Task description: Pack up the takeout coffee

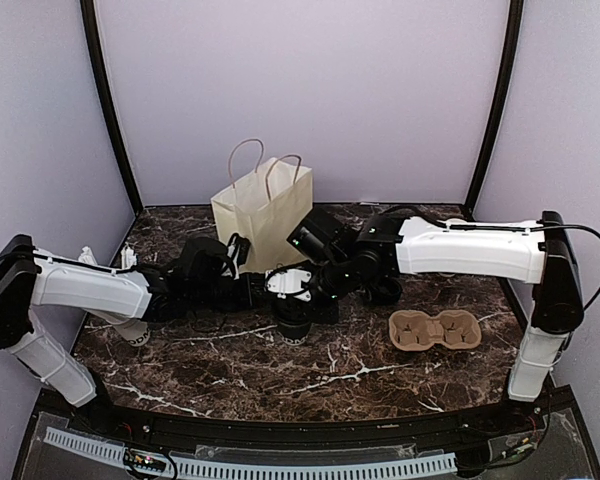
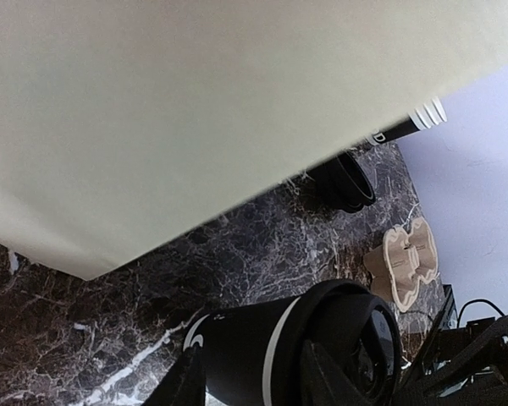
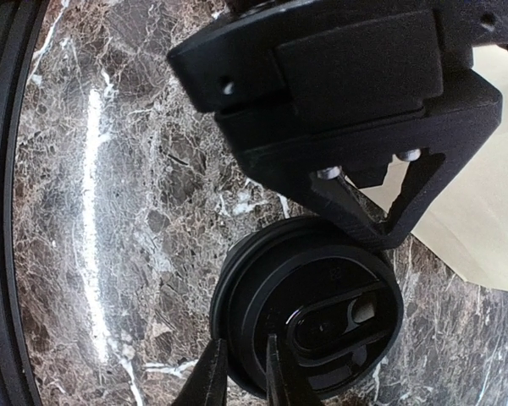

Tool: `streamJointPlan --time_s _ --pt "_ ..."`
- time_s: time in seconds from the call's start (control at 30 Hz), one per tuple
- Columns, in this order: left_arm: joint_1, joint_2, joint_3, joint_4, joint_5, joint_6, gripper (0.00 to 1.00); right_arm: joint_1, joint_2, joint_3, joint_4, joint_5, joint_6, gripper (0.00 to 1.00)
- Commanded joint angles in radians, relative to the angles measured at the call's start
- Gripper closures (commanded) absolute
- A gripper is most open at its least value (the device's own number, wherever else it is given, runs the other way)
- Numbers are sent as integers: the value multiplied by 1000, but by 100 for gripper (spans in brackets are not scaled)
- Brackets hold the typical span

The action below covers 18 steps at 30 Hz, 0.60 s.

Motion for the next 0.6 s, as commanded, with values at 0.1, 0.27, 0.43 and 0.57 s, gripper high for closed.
streamJointPlan --time_s 0.1,0.27,0.43,0.57 --pt "7 -70 -12 10 11 9 58 8 -30 16 -3 27 -34 75" --pt "6 -148 -20 -24 -21 14 57 7 -28 -7 4 34 -44 69" --pt "6 -186 -56 15 -8 8 49 7 -17 -25 17 26 -51 67" --pt "5 -153 -40 36 4 17 40 8 -13 -28 21 15 -59 68"
